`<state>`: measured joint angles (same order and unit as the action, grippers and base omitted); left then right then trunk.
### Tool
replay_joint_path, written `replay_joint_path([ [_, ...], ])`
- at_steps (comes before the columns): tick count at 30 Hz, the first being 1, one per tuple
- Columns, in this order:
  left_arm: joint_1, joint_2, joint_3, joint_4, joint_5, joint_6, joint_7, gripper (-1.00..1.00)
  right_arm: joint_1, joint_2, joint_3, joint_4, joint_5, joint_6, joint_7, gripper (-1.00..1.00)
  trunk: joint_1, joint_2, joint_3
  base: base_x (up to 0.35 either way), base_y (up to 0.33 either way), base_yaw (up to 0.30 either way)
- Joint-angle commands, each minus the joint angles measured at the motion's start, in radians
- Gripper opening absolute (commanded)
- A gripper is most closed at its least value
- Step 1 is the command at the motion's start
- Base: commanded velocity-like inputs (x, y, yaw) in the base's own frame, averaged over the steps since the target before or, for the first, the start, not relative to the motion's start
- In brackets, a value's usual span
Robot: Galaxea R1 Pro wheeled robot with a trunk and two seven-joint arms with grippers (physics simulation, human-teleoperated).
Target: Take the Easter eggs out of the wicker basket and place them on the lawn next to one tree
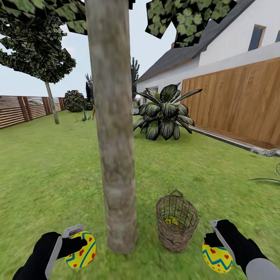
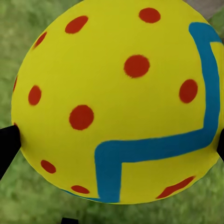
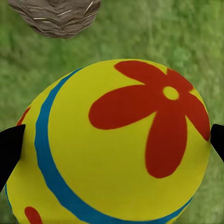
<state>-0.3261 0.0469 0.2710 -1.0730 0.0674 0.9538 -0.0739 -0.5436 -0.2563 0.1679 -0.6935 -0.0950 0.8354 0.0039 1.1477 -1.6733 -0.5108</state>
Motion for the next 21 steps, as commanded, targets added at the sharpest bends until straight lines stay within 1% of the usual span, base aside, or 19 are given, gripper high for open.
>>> replay_joint_path([
  [1, -0.001, -0.001, 0.002, -0.001, 0.006, 0.005, 0.000, -1.00, -0.001, -0.001, 0.005, 0.005, -0.009, -0.002, -0.004, -1.00, 0.004, -0.008, -0.004, 0.000, 0.000, 0.000],
  [3, -0.001, -0.001, 0.002, 0.002, 0.005, 0.005, 0.000, -1.00, -0.001, -0.001, 0.006, 0.012, -0.008, -0.006, -0.004, -1.00, 0.012, -0.022, -0.011, 0.000, 0.000, 0.000],
  [6, -0.001, -0.002, -0.002, 0.051, 0.009, 0.004, 0.000, -1.00, 0.000, 0.000, 0.007, 0.014, -0.009, -0.006, -0.004, -1.00, 0.023, -0.043, -0.020, 0.000, 0.000, 0.000],
  [11, -0.001, -0.001, -0.003, 0.062, 0.011, 0.003, 0.000, -1.00, -0.001, 0.000, 0.007, 0.015, -0.009, -0.007, -0.004, -1.00, 0.042, -0.078, -0.036, 0.000, 0.000, 0.000],
  [13, -0.001, 0.003, -0.003, 0.061, 0.042, 0.005, 0.000, -1.00, -0.001, 0.000, 0.007, 0.016, -0.009, -0.007, -0.004, -1.00, 0.050, -0.092, -0.042, 0.000, 0.000, 0.000],
  [14, -0.001, 0.003, -0.003, 0.061, 0.051, 0.005, 0.000, -1.00, -0.001, 0.000, 0.007, 0.016, -0.009, -0.007, -0.004, -1.00, 0.054, -0.099, -0.045, 0.000, 0.000, 0.000],
  [21, -0.001, 0.007, -0.003, 0.046, 0.054, 0.005, 0.002, -1.00, -0.001, 0.002, 0.007, 0.016, -0.008, -0.007, -0.004, -1.00, 0.081, -0.148, -0.067, 0.000, 0.000, 0.000],
])
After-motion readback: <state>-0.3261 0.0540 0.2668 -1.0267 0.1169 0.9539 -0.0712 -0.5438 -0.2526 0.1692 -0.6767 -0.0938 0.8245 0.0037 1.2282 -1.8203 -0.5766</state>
